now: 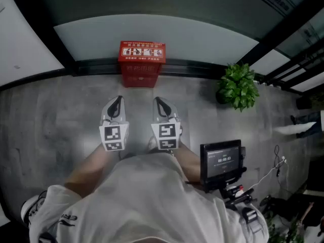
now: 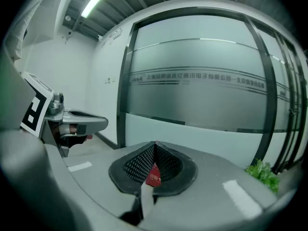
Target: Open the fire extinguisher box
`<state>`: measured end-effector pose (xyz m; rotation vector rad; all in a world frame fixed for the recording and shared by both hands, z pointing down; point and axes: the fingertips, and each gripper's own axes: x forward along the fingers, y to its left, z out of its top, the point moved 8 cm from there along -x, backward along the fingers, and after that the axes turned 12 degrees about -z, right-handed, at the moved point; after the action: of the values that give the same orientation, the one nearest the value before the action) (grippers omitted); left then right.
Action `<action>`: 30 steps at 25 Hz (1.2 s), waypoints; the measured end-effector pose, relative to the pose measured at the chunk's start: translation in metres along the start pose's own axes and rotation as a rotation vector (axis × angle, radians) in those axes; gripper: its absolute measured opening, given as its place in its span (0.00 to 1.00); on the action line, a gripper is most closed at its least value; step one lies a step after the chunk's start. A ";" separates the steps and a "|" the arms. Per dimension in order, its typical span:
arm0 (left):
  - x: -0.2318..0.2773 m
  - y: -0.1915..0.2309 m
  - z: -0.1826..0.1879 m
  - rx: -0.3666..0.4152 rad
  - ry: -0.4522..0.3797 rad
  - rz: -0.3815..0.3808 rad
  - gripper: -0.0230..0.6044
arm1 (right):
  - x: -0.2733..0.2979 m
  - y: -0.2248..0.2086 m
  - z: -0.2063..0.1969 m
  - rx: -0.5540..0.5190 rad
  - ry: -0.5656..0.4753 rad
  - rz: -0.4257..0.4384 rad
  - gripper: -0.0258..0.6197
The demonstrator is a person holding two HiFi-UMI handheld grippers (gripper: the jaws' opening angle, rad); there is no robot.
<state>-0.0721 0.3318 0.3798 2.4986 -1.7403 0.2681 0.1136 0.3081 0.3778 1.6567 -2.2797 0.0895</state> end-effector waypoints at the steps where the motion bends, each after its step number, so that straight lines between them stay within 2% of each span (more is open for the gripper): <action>1: 0.004 -0.002 0.000 0.002 0.003 0.006 0.04 | 0.002 -0.006 -0.002 -0.002 0.004 0.005 0.06; 8: 0.087 -0.002 0.013 0.004 0.038 0.066 0.04 | 0.070 -0.068 -0.005 -0.016 0.038 0.051 0.06; 16: 0.134 0.010 0.014 0.004 0.072 0.095 0.04 | 0.121 -0.095 -0.005 -0.017 0.057 0.073 0.06; 22: 0.175 0.036 0.007 -0.012 0.087 0.081 0.04 | 0.165 -0.102 -0.008 -0.020 0.096 0.055 0.06; 30: 0.259 0.111 -0.014 -0.048 0.114 0.007 0.04 | 0.260 -0.091 0.000 -0.068 0.157 -0.026 0.06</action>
<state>-0.0898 0.0565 0.4396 2.3941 -1.6914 0.3580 0.1271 0.0402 0.4416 1.5862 -2.1216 0.1293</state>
